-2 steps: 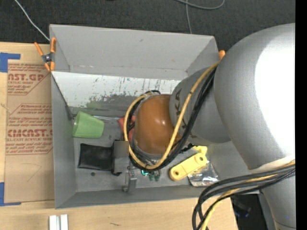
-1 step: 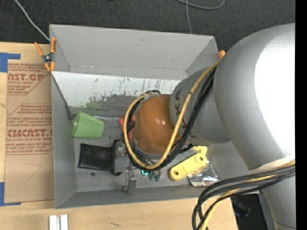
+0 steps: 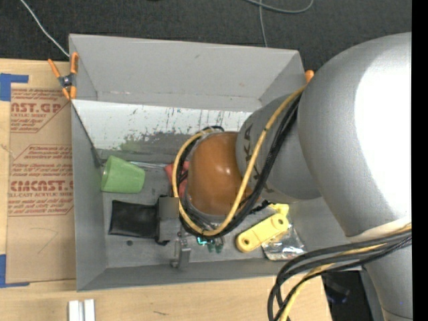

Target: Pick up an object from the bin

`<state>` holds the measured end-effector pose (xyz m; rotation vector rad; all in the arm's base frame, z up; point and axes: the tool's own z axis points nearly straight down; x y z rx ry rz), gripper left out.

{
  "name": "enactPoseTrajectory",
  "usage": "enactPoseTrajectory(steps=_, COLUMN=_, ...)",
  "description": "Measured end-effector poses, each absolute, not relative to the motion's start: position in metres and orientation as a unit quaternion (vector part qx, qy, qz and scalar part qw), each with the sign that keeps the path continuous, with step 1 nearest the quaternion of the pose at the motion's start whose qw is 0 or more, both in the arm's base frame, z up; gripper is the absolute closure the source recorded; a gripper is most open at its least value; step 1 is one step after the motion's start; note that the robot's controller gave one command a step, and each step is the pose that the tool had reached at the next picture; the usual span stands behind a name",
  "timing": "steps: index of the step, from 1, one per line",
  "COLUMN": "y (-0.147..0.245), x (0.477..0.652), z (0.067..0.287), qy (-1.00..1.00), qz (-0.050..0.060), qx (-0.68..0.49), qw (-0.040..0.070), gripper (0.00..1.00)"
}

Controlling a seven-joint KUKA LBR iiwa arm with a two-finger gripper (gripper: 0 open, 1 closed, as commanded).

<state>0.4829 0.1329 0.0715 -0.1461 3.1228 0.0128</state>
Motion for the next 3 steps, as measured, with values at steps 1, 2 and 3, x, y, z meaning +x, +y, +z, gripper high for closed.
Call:
enactPoseTrajectory(steps=1, y=0.133, x=0.483, z=0.072, qy=0.999, qz=0.004, qx=-0.047, qw=0.008, gripper=0.00)
enactPoseTrajectory(steps=2, y=0.135, x=0.529, z=0.106, qy=0.996, qz=0.006, qx=0.087, qw=0.008, gripper=0.00)
enactPoseTrajectory(steps=3, y=0.134, x=0.531, z=0.108, qy=0.995, qz=0.005, qx=0.095, qw=0.008, gripper=0.00)
